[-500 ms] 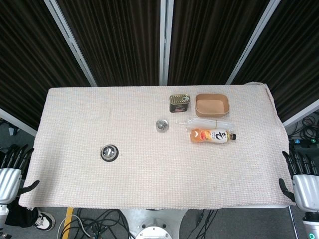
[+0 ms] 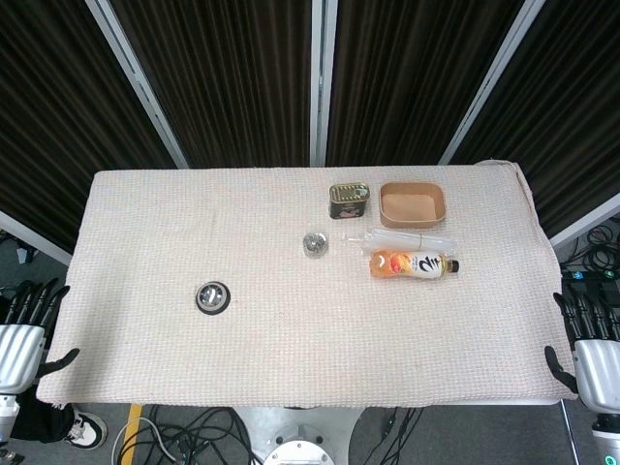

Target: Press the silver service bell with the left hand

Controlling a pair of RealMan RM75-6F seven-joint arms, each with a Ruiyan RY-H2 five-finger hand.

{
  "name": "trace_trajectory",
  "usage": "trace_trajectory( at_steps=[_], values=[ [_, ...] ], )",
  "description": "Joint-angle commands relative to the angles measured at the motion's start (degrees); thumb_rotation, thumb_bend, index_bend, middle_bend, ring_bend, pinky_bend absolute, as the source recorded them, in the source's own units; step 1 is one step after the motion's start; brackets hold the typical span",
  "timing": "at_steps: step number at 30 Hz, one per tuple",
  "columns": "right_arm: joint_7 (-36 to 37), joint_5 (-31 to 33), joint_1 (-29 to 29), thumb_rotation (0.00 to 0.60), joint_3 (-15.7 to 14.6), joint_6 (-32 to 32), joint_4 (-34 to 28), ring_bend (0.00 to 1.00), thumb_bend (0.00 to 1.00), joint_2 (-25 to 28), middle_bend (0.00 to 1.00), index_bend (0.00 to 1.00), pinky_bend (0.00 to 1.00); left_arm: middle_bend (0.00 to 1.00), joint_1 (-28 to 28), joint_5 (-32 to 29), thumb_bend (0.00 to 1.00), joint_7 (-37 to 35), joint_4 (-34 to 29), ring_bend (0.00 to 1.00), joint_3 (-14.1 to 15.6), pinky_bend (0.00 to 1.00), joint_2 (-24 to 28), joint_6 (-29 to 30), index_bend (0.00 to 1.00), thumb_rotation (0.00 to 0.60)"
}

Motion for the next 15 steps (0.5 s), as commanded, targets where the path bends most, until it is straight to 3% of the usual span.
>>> trace_trajectory(
  at_steps=[1,9,12,14,15],
  values=[
    [-0.3,-0.2,0.0,0.6,-0.1,-0.1,0.0,0.0,0.3,0.0,0.0,0.0,0.0,0.0,0.0,0.0,0.15,-0.2,-0.3,0.0,0.0,0.05,0.2,0.0,0.07,0.6],
    [-0.5,-0.8,-0.1,0.6,0.0,0.6,0.2,0.0,0.3,0.3,0.0,0.0,0.0,0.0,-0.2,0.6,0.15,0.3,-0.7,0.0,0.0,0.12,-0.1,0.3,0.07,0.6],
    [-0.1,-0.9,-0.2,0.6,0.0,1.0,0.2,0.0,0.3,0.4,0.0,0.0,0.0,0.0,-0.5,0.8,0.15,0.8,-1.6,0.01,0.0,0.21,0.1,0.2,0.07,0.6],
    [0.3,-0.8,-0.2,0.6,0.0,1.0,0.4,0.0,0.3,0.3,0.0,0.0,0.0,0.06,-0.6,1.1,0.16,1.5,-2.0,0.12,-0.2,0.34,0.1,0.6,0.07,0.6],
    [0.5,-0.7,-0.2,0.6,0.0,1.0,0.5,0.0,0.3,0.3,0.0,0.0,0.0,0.13,-0.6,1.1,0.16,1.9,-2.1,0.23,-0.3,0.45,0.1,0.6,0.07,0.6]
  ],
)
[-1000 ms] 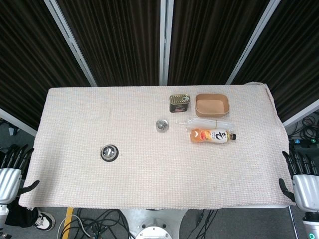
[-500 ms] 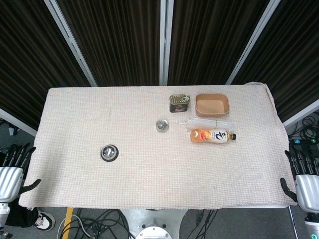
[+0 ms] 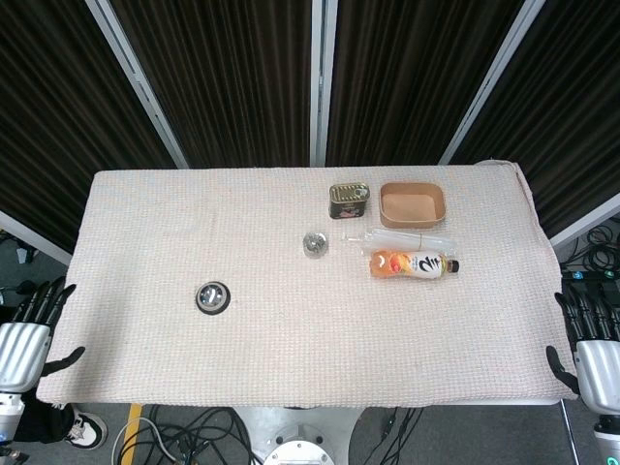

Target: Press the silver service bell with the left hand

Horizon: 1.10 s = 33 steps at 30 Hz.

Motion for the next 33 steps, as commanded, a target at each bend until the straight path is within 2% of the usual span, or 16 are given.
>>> trace_trajectory(
  at_steps=[1,2,3,5,7,9,13,17,26,33],
  values=[
    [0.5,0.2,0.0,0.6,0.0,-0.1,0.2,0.0,0.3,0.0,0.0,0.0,0.0,0.2,-0.3,0.2,0.17,1.1,-0.7,0.33,-0.2,0.53,-0.1,0.0,0.07,0.6],
    [0.7,0.2,0.0,0.6,0.0,-0.2,0.4,0.0,0.3,-0.1,0.0,0.0,0.0,0.33,-0.5,-0.1,0.2,1.6,-1.3,0.48,-0.2,0.64,0.0,-0.6,0.07,0.6],
    [0.8,0.3,0.0,0.6,0.0,-0.2,0.5,0.0,0.3,0.0,0.0,0.0,0.0,0.5,-0.7,-0.3,0.24,1.9,-1.9,0.64,0.0,0.76,0.2,-1.4,0.07,0.6],
    [1.1,0.3,0.0,0.6,0.1,-0.2,0.7,0.0,0.3,0.0,0.0,0.0,0.0,0.72,-1.3,-0.5,0.31,2.9,-3.4,0.79,0.3,0.86,0.5,-3.0,0.07,0.6],
    [1.4,0.4,0.0,0.6,0.2,-0.1,0.8,0.0,0.3,0.0,0.0,0.0,0.0,0.86,-1.8,-0.2,0.39,4.4,-4.1,0.86,0.5,0.9,0.4,-3.8,0.07,0.6],
    [1.6,0.7,0.0,0.6,0.3,-0.1,0.9,0.0,0.3,0.2,0.0,0.0,0.0,0.91,-2.6,0.8,0.44,5.2,-4.8,0.87,0.9,0.91,0.3,-5.0,0.07,0.6],
    [1.8,1.1,0.0,0.6,0.7,-0.1,1.0,0.0,0.3,0.6,0.0,0.0,0.0,0.91,-5.2,3.5,0.47,5.0,-6.5,0.87,3.2,0.91,0.6,-10.1,0.07,0.6],
    [1.9,1.3,0.1,0.6,0.8,-0.1,0.8,0.0,0.3,0.9,0.0,0.0,0.0,0.89,-7.9,3.9,0.47,8.1,-6.7,0.87,3.4,0.91,-1.2,-14.9,0.07,0.6],
    [1.2,0.9,0.2,0.6,0.5,-0.5,0.4,0.0,0.3,0.6,0.0,0.0,0.0,0.88,-13.9,-2.3,0.47,18.8,-4.2,0.87,-0.3,0.89,-9.9,-24.6,0.07,0.6],
    [0.2,0.4,0.2,0.6,-0.1,-0.8,-0.1,0.0,0.3,0.3,0.0,0.0,0.0,0.88,-16.8,-6.3,0.47,23.8,-3.4,0.87,-2.2,0.89,-14.4,-27.6,0.07,0.6]
  ],
)
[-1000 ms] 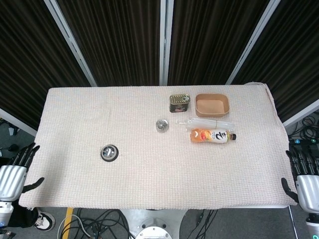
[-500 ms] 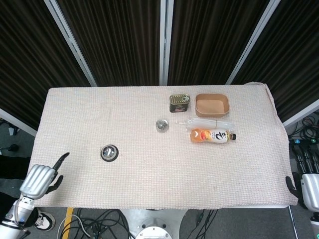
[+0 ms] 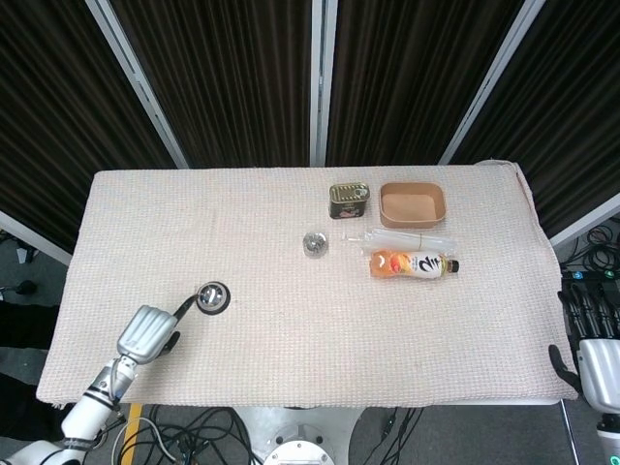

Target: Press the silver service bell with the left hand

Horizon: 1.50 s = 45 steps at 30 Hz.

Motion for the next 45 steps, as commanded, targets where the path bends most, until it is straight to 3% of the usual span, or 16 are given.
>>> trace_trajectory(
  at_steps=[1,11,45],
  values=[
    [-0.2,-0.1,0.0,0.6,-0.1,-0.1,0.0,0.0,0.3,-0.1,0.0,0.0,0.0,0.88,-1.1,-1.0,0.47,1.6,0.0,0.87,-0.7,0.89,-1.1,-0.7,0.07,0.6],
    [0.3,-0.2,0.2,0.6,-0.3,-0.5,0.1,0.0,0.3,-0.4,0.0,0.0,0.0,0.88,-3.1,-2.9,0.47,5.3,0.2,0.87,-0.2,0.88,-2.4,-1.9,0.07,0.6],
    [0.6,0.2,0.8,0.6,-0.3,-1.6,0.6,0.0,0.3,-1.0,0.0,0.0,0.0,0.88,-5.7,-8.3,0.47,4.4,3.1,0.87,1.0,0.88,-3.4,-2.9,0.07,0.6]
  ],
)
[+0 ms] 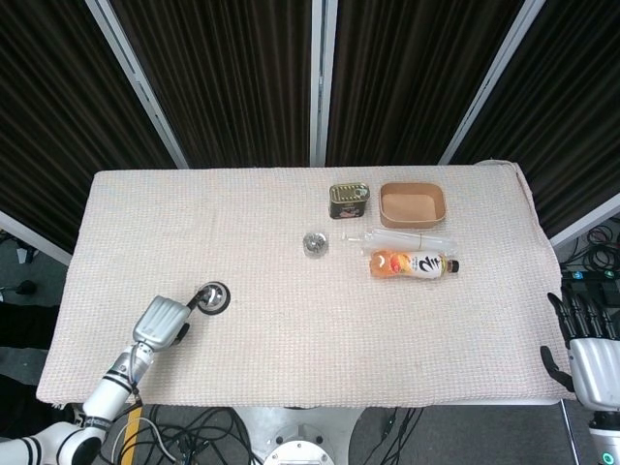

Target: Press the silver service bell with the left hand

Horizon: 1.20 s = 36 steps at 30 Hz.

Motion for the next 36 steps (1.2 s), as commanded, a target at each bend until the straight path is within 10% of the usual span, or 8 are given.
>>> trace_trajectory(
  at_steps=[1,36],
  values=[
    [0.0,0.1,0.0,0.6,0.0,-0.1,0.1,0.0,0.3,-0.1,0.0,0.0,0.0,0.88,0.0,0.1,0.47,0.1,-0.1,0.87,0.2,0.88,0.2,0.2,0.07,0.6],
    [0.4,0.8,0.3,0.6,0.0,-0.7,0.7,0.0,0.3,-0.3,0.0,0.0,0.0,0.88,-0.9,-2.3,0.47,1.5,0.3,0.87,2.2,0.88,-0.4,-1.0,0.07,0.6]
  ],
)
